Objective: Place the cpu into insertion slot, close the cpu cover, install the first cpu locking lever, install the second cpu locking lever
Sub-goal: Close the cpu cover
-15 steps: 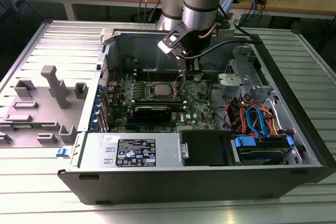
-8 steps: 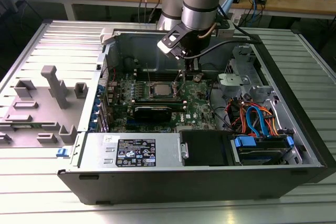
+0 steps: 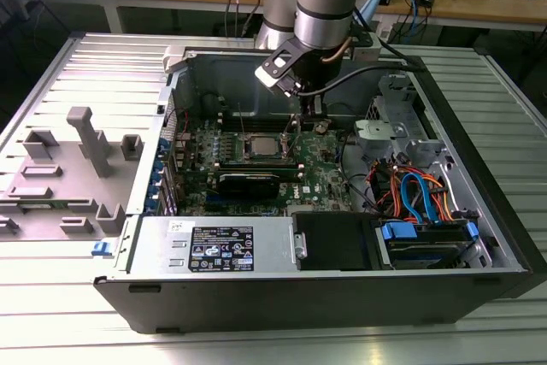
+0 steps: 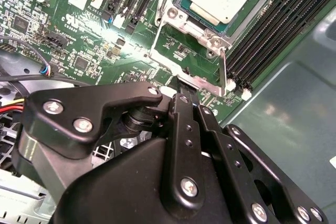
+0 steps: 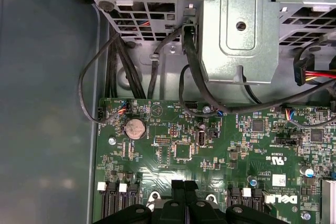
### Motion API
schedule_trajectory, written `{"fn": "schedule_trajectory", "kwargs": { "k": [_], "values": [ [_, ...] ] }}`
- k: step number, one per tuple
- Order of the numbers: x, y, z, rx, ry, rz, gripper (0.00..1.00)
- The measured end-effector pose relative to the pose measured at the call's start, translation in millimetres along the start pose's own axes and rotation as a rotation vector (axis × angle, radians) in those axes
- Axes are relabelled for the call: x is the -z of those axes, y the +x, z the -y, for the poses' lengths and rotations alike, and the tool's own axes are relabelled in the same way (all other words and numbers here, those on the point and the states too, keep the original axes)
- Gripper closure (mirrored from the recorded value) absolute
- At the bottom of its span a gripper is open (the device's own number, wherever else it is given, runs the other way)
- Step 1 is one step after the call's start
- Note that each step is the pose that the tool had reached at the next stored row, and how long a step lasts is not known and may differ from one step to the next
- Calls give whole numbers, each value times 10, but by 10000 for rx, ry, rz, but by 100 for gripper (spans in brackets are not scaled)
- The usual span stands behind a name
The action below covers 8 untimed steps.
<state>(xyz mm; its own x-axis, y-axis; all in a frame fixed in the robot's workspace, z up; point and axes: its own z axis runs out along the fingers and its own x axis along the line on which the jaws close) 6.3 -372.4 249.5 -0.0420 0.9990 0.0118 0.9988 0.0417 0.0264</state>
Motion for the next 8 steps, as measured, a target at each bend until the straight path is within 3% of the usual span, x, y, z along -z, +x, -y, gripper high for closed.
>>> {"fn": "schedule_trajectory", "kwargs": {
  "k": [8],
  "values": [
    [1, 1, 17, 0, 1, 0, 89]
  ]
}}
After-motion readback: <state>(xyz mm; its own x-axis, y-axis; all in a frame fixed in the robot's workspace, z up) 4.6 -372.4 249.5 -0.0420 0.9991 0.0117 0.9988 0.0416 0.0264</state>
